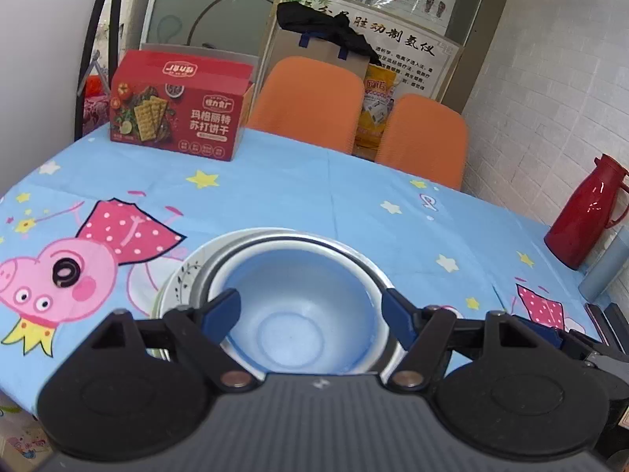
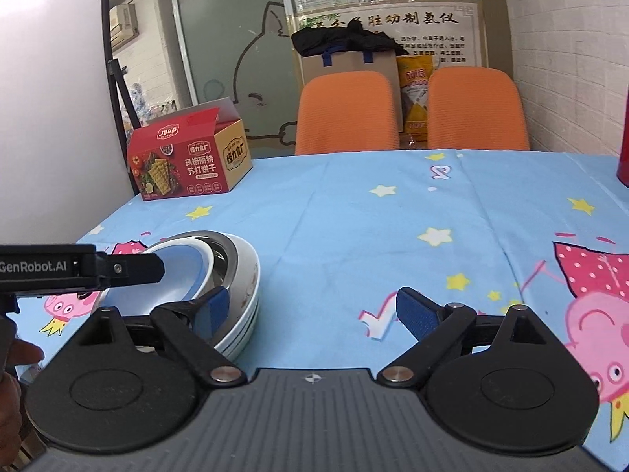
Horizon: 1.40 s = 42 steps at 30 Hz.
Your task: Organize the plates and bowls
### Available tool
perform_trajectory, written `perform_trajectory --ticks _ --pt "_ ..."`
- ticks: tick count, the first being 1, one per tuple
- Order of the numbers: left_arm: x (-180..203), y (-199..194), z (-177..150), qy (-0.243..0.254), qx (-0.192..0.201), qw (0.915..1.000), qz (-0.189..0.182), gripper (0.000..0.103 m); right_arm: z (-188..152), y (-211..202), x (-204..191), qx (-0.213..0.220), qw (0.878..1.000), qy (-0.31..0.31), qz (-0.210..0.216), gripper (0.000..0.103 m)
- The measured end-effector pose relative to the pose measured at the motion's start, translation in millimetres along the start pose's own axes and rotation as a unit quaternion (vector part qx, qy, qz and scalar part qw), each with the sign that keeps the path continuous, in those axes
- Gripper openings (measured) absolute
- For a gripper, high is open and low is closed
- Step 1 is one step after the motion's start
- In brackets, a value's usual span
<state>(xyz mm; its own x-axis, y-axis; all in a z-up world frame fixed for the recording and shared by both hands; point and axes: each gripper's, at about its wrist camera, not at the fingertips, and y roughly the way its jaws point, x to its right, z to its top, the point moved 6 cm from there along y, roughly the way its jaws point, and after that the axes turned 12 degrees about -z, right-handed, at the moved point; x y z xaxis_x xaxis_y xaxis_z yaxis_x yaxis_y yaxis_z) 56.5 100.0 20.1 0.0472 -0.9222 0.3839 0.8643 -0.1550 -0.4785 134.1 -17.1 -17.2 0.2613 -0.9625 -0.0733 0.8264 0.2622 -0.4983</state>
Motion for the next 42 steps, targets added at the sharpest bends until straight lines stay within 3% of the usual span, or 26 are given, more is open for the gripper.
perform_trajectory --ticks 4,8,25,42 --pt "22.7 -13.1 -20.1 0.027 -0.001 0.9996 0.005 0.072 -9.6 -22.3 13.3 0.011 1.000 0.010 -0.022 0.103" --pt "33.9 -16.5 -41.7 0.030 -0.028 0.9991 0.007 0.072 -24.3 -34.5 24.0 0.001 0.999 0.024 -0.039 0.103" --pt "52.3 -42.8 -99.3 0.088 -0.032 0.9949 0.038 0.072 -72.7 -64.2 36.1 -0.005 0.998 0.055 -0.026 0.103" --pt "60.5 -49.0 -125.8 0.099 -0.037 0.9938 0.033 0.072 -100.6 -81.4 48.0 -0.003 0.997 0.076 -0.024 0.103"
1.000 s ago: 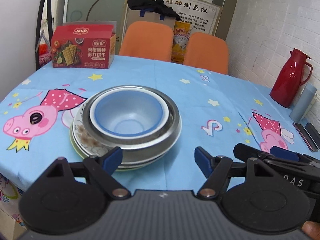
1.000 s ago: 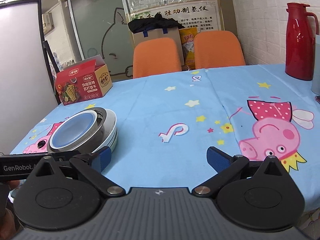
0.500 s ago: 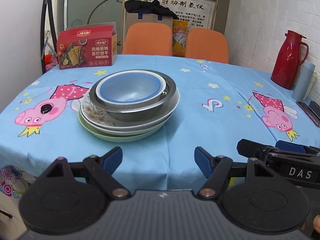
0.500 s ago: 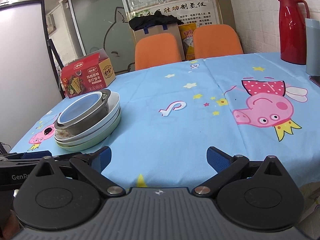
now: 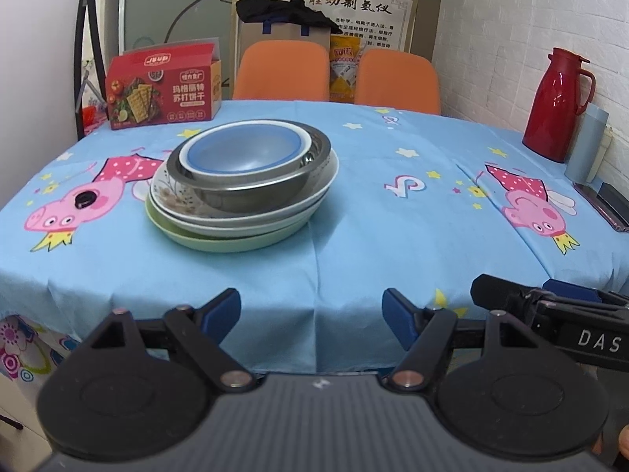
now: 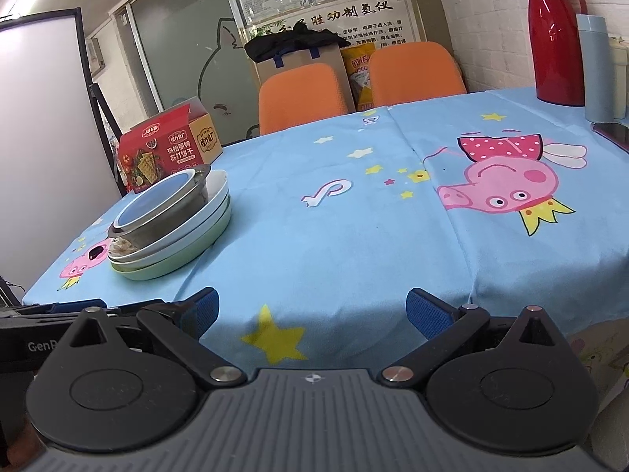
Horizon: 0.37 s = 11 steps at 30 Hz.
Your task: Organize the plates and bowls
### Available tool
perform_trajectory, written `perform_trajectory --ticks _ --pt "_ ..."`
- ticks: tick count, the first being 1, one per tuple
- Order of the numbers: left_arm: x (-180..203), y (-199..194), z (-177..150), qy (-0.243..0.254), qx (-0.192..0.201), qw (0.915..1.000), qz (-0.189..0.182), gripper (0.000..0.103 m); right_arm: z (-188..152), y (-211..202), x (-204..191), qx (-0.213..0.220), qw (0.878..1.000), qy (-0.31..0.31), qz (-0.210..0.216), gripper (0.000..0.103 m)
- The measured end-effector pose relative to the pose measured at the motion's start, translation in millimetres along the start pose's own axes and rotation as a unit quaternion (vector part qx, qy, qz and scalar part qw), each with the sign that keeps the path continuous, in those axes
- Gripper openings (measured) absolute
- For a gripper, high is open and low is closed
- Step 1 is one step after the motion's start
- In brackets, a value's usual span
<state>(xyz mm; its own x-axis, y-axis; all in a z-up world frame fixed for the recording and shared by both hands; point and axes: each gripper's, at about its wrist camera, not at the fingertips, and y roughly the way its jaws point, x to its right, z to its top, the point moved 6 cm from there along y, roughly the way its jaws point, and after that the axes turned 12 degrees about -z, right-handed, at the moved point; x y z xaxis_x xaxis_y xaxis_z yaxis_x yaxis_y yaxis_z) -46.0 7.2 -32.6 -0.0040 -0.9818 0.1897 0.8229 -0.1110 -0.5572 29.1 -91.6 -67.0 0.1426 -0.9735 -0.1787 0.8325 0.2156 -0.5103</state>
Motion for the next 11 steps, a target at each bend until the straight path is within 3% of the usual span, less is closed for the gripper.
perform_trajectory --ticks 11 --pt "14.1 -25.5 -2.7 0.022 0.033 0.9992 0.003 0.072 -2.2 -23.2 -2.1 0.026 1.000 -0.009 0.000 0.103"
